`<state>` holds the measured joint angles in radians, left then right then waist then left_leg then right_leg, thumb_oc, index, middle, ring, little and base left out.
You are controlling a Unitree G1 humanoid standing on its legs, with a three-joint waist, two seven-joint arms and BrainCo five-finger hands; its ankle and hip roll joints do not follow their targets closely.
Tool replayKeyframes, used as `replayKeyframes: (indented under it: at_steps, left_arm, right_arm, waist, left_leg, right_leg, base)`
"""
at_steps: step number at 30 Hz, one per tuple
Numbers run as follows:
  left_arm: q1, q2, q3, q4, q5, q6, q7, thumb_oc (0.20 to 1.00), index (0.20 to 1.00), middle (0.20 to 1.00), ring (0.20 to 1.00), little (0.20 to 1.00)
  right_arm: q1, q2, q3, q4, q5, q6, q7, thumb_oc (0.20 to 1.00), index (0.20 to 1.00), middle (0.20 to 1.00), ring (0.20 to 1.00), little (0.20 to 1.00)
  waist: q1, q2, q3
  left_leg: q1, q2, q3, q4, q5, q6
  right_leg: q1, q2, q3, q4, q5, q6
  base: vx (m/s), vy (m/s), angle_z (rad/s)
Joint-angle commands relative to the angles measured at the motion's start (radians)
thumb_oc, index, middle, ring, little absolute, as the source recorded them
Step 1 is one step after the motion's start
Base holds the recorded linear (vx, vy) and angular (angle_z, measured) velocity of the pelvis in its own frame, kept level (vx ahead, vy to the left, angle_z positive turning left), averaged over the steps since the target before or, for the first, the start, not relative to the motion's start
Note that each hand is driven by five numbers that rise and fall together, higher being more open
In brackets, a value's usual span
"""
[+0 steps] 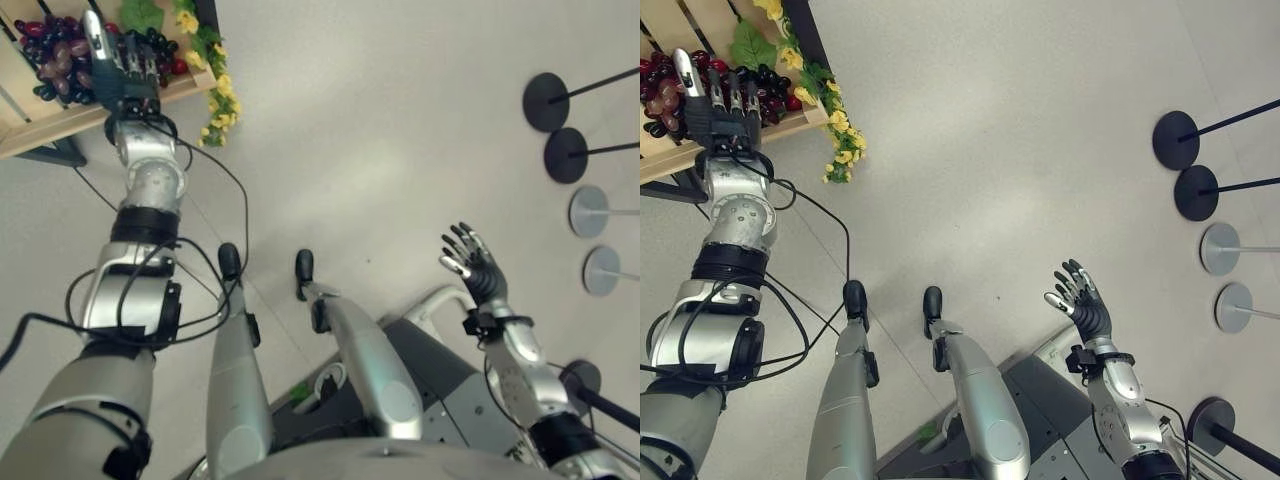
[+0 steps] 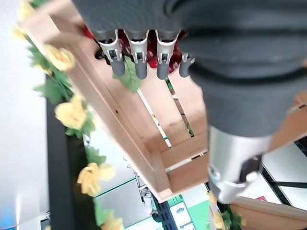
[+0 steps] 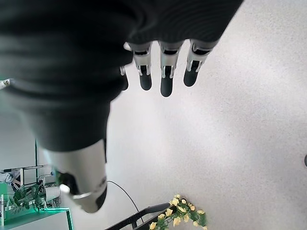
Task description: Pick up the fruits from the basket on one side to the basket on the other side
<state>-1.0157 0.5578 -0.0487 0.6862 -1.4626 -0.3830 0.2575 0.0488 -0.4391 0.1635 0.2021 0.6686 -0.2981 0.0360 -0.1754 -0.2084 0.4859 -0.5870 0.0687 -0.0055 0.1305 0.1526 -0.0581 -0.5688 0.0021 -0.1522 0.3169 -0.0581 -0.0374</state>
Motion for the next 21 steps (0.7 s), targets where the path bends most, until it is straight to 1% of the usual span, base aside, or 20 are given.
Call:
replayKeyframes:
  at_steps: [1,2,3,4,5,6,7,8,10,12,13,14,15,16,19,20,21]
  left_arm:
    - [-0.055,0.032,0.012,-0.015,0.128,-0.039,0.032,1.000,1.000,1.000,1.000,1.000]
    - [-0.044,0.036,0.016,-0.044,0.154,-0.057,0.042,1.000,1.000,1.000,1.000,1.000]
    - [-0.044,0.035,0.017,-0.045,0.155,-0.057,0.043,1.000,1.000,1.000,1.000,1.000]
    - [-0.021,0.053,0.012,-0.072,0.249,-0.049,0.059,1.000,1.000,1.000,1.000,1.000]
    - [0.009,0.054,0.026,-0.101,0.278,-0.057,0.073,1.000,1.000,1.000,1.000,1.000]
    - [0.010,0.054,0.026,-0.101,0.279,-0.057,0.074,1.000,1.000,1.000,1.000,1.000]
    - [0.038,0.049,0.031,-0.137,0.321,-0.071,0.090,1.000,1.000,1.000,1.000,1.000]
    - [0.059,0.043,0.040,-0.172,0.334,-0.081,0.092,1.000,1.000,1.000,1.000,1.000]
    - [0.096,0.009,0.053,-0.239,0.359,-0.104,0.109,1.000,1.000,1.000,1.000,1.000]
    - [0.117,-0.006,0.051,-0.279,0.387,-0.105,0.119,1.000,1.000,1.000,1.000,1.000]
    - [0.175,-0.060,0.056,-0.390,0.462,-0.128,0.144,1.000,1.000,1.000,1.000,1.000]
    - [0.214,-0.091,0.058,-0.431,0.493,-0.127,0.148,1.000,1.000,1.000,1.000,1.000]
    - [0.219,-0.093,0.058,-0.437,0.498,-0.125,0.152,1.000,1.000,1.000,1.000,1.000]
    - [0.272,-0.126,0.059,-0.499,0.598,-0.120,0.172,1.000,1.000,1.000,1.000,1.000]
    - [0.347,-0.146,0.070,-0.550,0.761,-0.101,0.216,1.000,1.000,1.000,1.000,1.000]
    - [0.347,-0.146,0.070,-0.550,0.761,-0.101,0.216,1.000,1.000,1.000,1.000,1.000]
    - [0.367,-0.143,0.072,-0.546,0.810,-0.087,0.217,1.000,1.000,1.000,1.000,1.000]
  right_arm:
    - [0.028,-0.036,-0.065,-0.077,-0.019,-0.036,-0.008,1.000,1.000,1.000,1.000,1.000]
    - [0.028,-0.034,-0.066,-0.076,-0.023,-0.037,-0.012,1.000,1.000,1.000,1.000,1.000]
    - [0.028,-0.034,-0.066,-0.076,-0.023,-0.037,-0.012,1.000,1.000,1.000,1.000,1.000]
    - [0.028,-0.028,-0.071,-0.077,-0.025,-0.046,-0.010,1.000,1.000,1.000,1.000,1.000]
    - [0.030,-0.026,-0.075,-0.079,-0.027,-0.049,-0.010,1.000,1.000,1.000,1.000,1.000]
    - [0.031,-0.027,-0.075,-0.079,-0.027,-0.049,-0.010,1.000,1.000,1.000,1.000,1.000]
    - [0.029,-0.024,-0.078,-0.080,-0.027,-0.053,-0.006,1.000,1.000,1.000,1.000,1.000]
    - [0.031,-0.021,-0.081,-0.080,-0.032,-0.056,-0.008,1.000,1.000,1.000,1.000,1.000]
    - [0.028,-0.013,-0.083,-0.075,-0.031,-0.064,-0.010,1.000,1.000,1.000,1.000,1.000]
    - [0.030,-0.010,-0.085,-0.075,-0.037,-0.066,-0.012,1.000,1.000,1.000,1.000,1.000]
    - [0.032,-0.003,-0.093,-0.078,-0.043,-0.075,-0.020,1.000,1.000,1.000,1.000,1.000]
    - [0.030,0.000,-0.096,-0.080,-0.049,-0.077,-0.022,1.000,1.000,1.000,1.000,1.000]
    - [0.032,-0.001,-0.096,-0.081,-0.049,-0.077,-0.022,1.000,1.000,1.000,1.000,1.000]
    - [0.027,0.001,-0.101,-0.077,-0.052,-0.083,-0.025,1.000,1.000,1.000,1.000,1.000]
    - [0.017,0.003,-0.101,-0.071,-0.057,-0.096,-0.023,1.000,1.000,1.000,1.000,1.000]
    - [0.017,0.003,-0.101,-0.071,-0.057,-0.096,-0.023,1.000,1.000,1.000,1.000,1.000]
    - [0.016,0.005,-0.101,-0.069,-0.054,-0.100,-0.018,1.000,1.000,1.000,1.000,1.000]
  waist:
    - [-0.003,-0.010,0.008]
    - [-0.002,-0.011,0.009]
    - [-0.002,-0.010,0.009]
    - [0.000,-0.008,0.011]
    - [0.002,-0.008,0.011]
    - [0.001,-0.008,0.010]
    - [0.004,-0.007,0.011]
    - [0.004,-0.007,0.011]
    - [0.006,-0.006,0.012]
    - [0.007,-0.006,0.012]
    - [0.010,-0.004,0.015]
    - [0.011,-0.004,0.017]
    - [0.011,-0.003,0.016]
    - [0.013,-0.005,0.019]
    - [0.018,-0.005,0.019]
    - [0.018,-0.005,0.019]
    - [0.019,-0.005,0.019]
  left_leg:
    - [0.016,0.001,-0.024,0.114,-0.101,0.010]
    - [0.015,0.001,-0.024,0.114,-0.100,0.009]
    - [0.015,0.001,-0.024,0.114,-0.100,0.009]
    - [0.016,0.001,-0.024,0.112,-0.097,0.008]
    - [0.016,0.001,-0.024,0.113,-0.097,0.008]
    - [0.015,0.001,-0.024,0.113,-0.097,0.008]
    - [0.014,0.001,-0.024,0.114,-0.097,0.008]
    - [0.013,0.001,-0.025,0.114,-0.097,0.009]
    - [0.015,0.001,-0.025,0.112,-0.096,0.009]
    - [0.015,0.000,-0.026,0.109,-0.095,0.009]
    - [0.020,-0.002,-0.029,0.102,-0.092,0.009]
    - [0.022,-0.004,-0.030,0.096,-0.089,0.010]
    - [0.022,-0.003,-0.030,0.095,-0.089,0.010]
    - [0.026,-0.003,-0.030,0.090,-0.087,0.012]
    - [0.029,-0.002,-0.027,0.086,-0.088,0.014]
    - [0.029,-0.002,-0.027,0.086,-0.088,0.014]
    - [0.029,-0.003,-0.027,0.087,-0.089,0.015]
  right_leg:
    - [0.044,-0.040,0.014,-0.047,0.032,0.104]
    - [0.043,-0.040,0.014,-0.046,0.031,0.103]
    - [0.043,-0.040,0.014,-0.046,0.031,0.103]
    - [0.043,-0.041,0.013,-0.045,0.031,0.103]
    - [0.041,-0.041,0.013,-0.043,0.029,0.103]
    - [0.041,-0.041,0.013,-0.043,0.029,0.103]
    - [0.041,-0.041,0.011,-0.041,0.027,0.102]
    - [0.040,-0.042,0.009,-0.040,0.026,0.101]
    - [0.039,-0.042,0.008,-0.039,0.026,0.101]
    - [0.039,-0.042,0.005,-0.040,0.027,0.101]
    - [0.041,-0.043,0.004,-0.043,0.027,0.101]
    - [0.042,-0.042,0.003,-0.047,0.028,0.100]
    - [0.042,-0.042,0.003,-0.047,0.028,0.100]
    - [0.046,-0.043,0.004,-0.053,0.031,0.100]
    - [0.045,-0.044,0.006,-0.053,0.031,0.101]
    - [0.045,-0.044,0.006,-0.053,0.031,0.101]
    - [0.044,-0.044,0.007,-0.051,0.031,0.101]
  base:
    - [0.00,0.000,0.00]
    - [0.00,0.000,0.00]
    - [0.00,0.000,0.00]
    - [0.00,0.000,0.00]
    - [0.00,0.000,0.00]
    - [0.00,0.000,0.00]
    - [0.01,-0.014,0.04]
    - [0.01,-0.015,0.04]
    - [0.01,-0.011,0.05]
    - [0.01,-0.017,0.05]
    - [0.02,-0.015,0.04]
    - [0.00,0.000,0.00]
    - [0.00,0.000,0.00]
    - [0.00,0.000,0.00]
    - [0.00,0.000,0.00]
    - [0.00,0.000,0.00]
    - [0.00,0.000,0.00]
